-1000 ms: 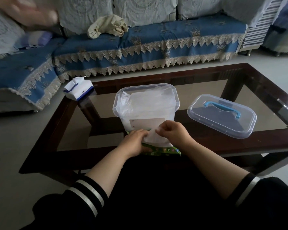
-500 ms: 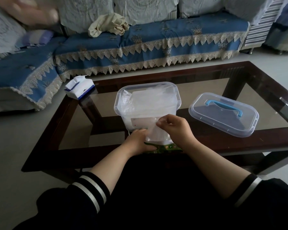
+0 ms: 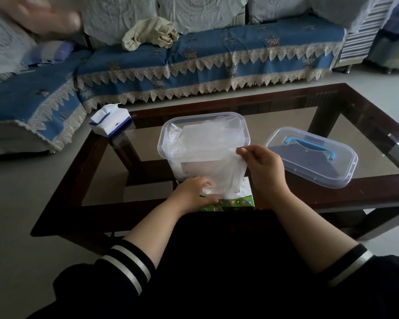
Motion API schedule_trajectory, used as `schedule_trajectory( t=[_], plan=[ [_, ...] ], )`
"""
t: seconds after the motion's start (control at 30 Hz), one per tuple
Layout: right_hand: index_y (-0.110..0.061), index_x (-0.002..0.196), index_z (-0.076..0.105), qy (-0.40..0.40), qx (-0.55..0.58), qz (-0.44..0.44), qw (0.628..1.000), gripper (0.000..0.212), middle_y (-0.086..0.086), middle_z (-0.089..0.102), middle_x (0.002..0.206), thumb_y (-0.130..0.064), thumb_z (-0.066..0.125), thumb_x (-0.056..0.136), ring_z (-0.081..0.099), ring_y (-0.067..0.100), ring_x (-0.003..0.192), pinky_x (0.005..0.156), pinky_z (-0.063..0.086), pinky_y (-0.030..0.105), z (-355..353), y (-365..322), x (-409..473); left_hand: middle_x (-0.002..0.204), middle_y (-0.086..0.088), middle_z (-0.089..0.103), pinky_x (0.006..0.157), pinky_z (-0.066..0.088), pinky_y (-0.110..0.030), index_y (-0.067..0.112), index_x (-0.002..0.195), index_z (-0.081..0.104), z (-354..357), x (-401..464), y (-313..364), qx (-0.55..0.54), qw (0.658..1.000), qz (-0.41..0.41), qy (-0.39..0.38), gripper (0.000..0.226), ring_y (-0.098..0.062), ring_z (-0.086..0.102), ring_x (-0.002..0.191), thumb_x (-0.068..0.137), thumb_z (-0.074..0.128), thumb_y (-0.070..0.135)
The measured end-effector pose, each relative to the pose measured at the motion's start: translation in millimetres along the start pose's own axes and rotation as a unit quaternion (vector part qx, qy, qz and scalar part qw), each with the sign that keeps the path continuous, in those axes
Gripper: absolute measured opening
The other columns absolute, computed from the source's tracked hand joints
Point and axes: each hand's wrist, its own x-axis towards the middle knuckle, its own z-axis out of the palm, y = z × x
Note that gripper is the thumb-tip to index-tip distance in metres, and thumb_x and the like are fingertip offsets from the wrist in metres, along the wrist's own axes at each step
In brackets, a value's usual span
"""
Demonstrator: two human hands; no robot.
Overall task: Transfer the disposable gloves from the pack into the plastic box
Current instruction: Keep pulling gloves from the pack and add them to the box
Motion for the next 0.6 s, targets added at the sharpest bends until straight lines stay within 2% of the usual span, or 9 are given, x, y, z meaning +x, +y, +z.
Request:
schedule_trajectory(
  t=[0.1, 0.17, 0.2, 0.27, 0.33, 0.37, 0.43, 0.53, 0.6],
  plan=[
    [-0.021, 0.095, 0.063, -0.025, -0.007, 0.009, 1.000, 0.015, -0.002, 0.066, 0.085, -0.031, 0.069, 0.085, 0.065, 0.018, 0.080, 0.070, 0.057, 0.028, -6.4, 1.8, -2.3, 0.123, 0.011, 0.060, 0.101, 0.044, -0.029, 0.026, 0.123, 0.060, -11.1, -8.2, 0.0, -0.197, 0.979, -0.036, 0.040, 0.053, -0.010, 0.055, 0.119, 0.080, 0.069, 0.056],
    [-0.023, 0.097, 0.059, -0.057, -0.014, 0.019, 0.998, 0.025, -0.002, 0.063, 0.086, -0.031, 0.075, 0.080, 0.063, 0.018, 0.082, 0.075, 0.053, 0.029, -6.4, 5.2, -4.2, 0.118, 0.010, 0.063, 0.099, 0.047, -0.030, 0.032, 0.113, 0.060, -15.4, -13.2, 1.7, -0.288, 0.953, 0.002, 0.089, 0.060, -0.010, 0.059, 0.115, 0.071, 0.061, 0.075],
    [-0.023, 0.095, 0.059, -0.074, -0.034, 0.018, 0.997, 0.024, -0.003, 0.063, 0.085, -0.029, 0.076, 0.079, 0.061, 0.018, 0.082, 0.077, 0.051, 0.029, -5.6, 5.9, -4.5, 0.112, 0.010, 0.065, 0.096, 0.050, -0.029, 0.032, 0.109, 0.059, -17.9, -15.5, 6.8, -0.305, 0.944, 0.029, 0.124, 0.056, -0.008, 0.062, 0.109, 0.072, 0.061, 0.074],
    [-0.022, 0.085, 0.063, -0.099, -0.085, 0.002, 0.991, 0.012, -0.009, 0.064, 0.082, -0.024, 0.074, 0.081, 0.061, 0.012, 0.080, 0.078, 0.050, 0.028, -5.2, 7.6, -5.1, 0.101, 0.011, 0.065, 0.087, 0.054, -0.027, 0.022, 0.104, 0.062, -20.0, -20.1, 19.4, -0.247, 0.935, 0.095, 0.236, 0.037, -0.006, 0.063, 0.093, 0.082, 0.066, 0.052],
    [-0.021, 0.080, 0.065, -0.101, -0.110, -0.010, 0.989, 0.008, -0.013, 0.064, 0.079, -0.023, 0.072, 0.083, 0.061, 0.005, 0.077, 0.074, 0.049, 0.021, -6.5, 8.8, -5.0, 0.093, 0.005, 0.063, 0.076, 0.053, -0.021, 0.010, 0.097, 0.066, -21.9, -22.7, 35.4, -0.104, 0.901, 0.195, 0.374, 0.023, -0.010, 0.060, 0.082, 0.090, 0.066, 0.033],
    [-0.021, 0.079, 0.065, -0.099, -0.115, -0.012, 0.988, 0.008, -0.014, 0.064, 0.078, -0.024, 0.072, 0.084, 0.060, 0.004, 0.077, 0.071, 0.047, 0.017, -7.0, 8.8, -5.2, 0.091, 0.000, 0.064, 0.074, 0.052, -0.020, 0.006, 0.094, 0.067, -21.6, -23.2, 42.6, -0.061, 0.883, 0.234, 0.402, 0.023, -0.011, 0.060, 0.080, 0.092, 0.063, 0.028],
    [-0.021, 0.080, 0.065, -0.093, -0.115, -0.015, 0.989, 0.008, -0.012, 0.065, 0.078, -0.025, 0.071, 0.084, 0.061, 0.008, 0.077, 0.070, 0.047, 0.019, -10.7, 9.8, -3.9, 0.094, -0.004, 0.065, 0.075, 0.052, -0.021, 0.005, 0.098, 0.067, -21.6, -23.0, 57.0, -0.035, 0.889, 0.266, 0.372, 0.030, -0.012, 0.060, 0.083, 0.091, 0.061, 0.033],
    [-0.019, 0.084, 0.060, -0.112, -0.088, -0.034, 0.989, 0.008, -0.006, 0.069, 0.082, -0.022, 0.067, 0.088, 0.064, 0.016, 0.082, 0.076, 0.051, 0.035, -14.2, 10.3, -4.2, 0.112, -0.001, 0.063, 0.082, 0.053, -0.029, 0.012, 0.121, 0.058, -17.5, -18.6, 67.6, 0.006, 0.950, 0.200, 0.241, 0.049, -0.014, 0.058, 0.097, 0.083, 0.070, 0.041],
    [-0.023, 0.085, 0.054, -0.134, -0.080, -0.057, 0.986, 0.011, -0.007, 0.070, 0.086, -0.019, 0.061, 0.092, 0.064, 0.014, 0.083, 0.078, 0.052, 0.038, -15.4, 9.2, -6.6, 0.120, -0.001, 0.060, 0.087, 0.049, -0.031, 0.016, 0.128, 0.052, -15.0, -11.6, 69.5, 0.034, 0.966, 0.163, 0.197, 0.054, -0.016, 0.055, 0.106, 0.083, 0.073, 0.037]
  ],
)
